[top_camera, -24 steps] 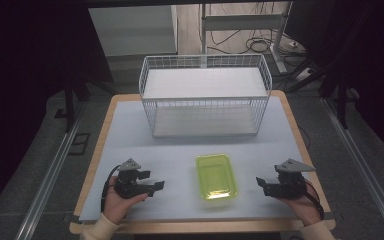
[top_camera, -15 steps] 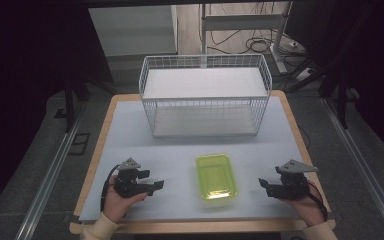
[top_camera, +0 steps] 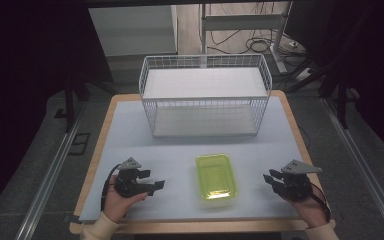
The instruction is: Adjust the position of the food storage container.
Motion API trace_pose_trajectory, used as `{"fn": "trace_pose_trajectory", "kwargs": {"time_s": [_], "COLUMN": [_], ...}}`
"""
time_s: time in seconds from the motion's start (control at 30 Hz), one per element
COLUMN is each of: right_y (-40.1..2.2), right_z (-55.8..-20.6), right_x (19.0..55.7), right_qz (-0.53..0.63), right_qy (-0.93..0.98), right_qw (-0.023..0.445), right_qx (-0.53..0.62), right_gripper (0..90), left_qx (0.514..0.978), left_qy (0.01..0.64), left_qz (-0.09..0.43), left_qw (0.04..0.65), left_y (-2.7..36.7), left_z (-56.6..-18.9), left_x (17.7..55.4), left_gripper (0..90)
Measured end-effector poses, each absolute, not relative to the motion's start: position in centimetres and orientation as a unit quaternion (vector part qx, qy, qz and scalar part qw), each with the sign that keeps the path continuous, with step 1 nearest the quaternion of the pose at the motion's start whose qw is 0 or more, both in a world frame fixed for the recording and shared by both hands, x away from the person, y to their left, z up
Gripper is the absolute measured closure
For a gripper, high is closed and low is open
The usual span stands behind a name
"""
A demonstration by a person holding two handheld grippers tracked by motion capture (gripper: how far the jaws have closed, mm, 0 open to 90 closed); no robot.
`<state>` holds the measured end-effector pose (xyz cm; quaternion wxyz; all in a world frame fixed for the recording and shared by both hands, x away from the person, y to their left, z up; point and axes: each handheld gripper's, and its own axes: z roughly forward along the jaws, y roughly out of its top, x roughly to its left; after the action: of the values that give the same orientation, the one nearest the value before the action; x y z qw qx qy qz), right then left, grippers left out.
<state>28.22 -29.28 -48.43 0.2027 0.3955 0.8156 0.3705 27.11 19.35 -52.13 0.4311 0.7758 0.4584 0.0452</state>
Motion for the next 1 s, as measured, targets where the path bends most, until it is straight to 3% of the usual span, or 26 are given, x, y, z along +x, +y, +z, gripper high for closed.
{"fn": "trace_pose_trajectory", "kwargs": {"time_s": [0.03,0.1,1.0], "right_y": [-29.3,-29.2,-24.9], "right_z": [-48.1,-47.9,-49.9], "right_x": [28.2,28.0,27.2], "right_qz": [0.372,0.374,0.366], "right_qy": [0.817,0.823,0.878], "right_qw": [0.193,0.185,0.109], "right_qx": [0.396,0.387,0.289], "right_gripper": [85.2,89.4,90.0], "left_qx": [0.775,0.774,0.778], "left_qy": [0.459,0.46,0.458], "left_qz": [0.044,0.044,0.041], "left_qw": [0.432,0.432,0.428], "left_y": [19.4,19.4,19.2], "left_z": [-52.1,-52.1,-52.2], "left_x": [27.1,27.1,27.1], "left_gripper": [21.4,21.4,21.3]}}
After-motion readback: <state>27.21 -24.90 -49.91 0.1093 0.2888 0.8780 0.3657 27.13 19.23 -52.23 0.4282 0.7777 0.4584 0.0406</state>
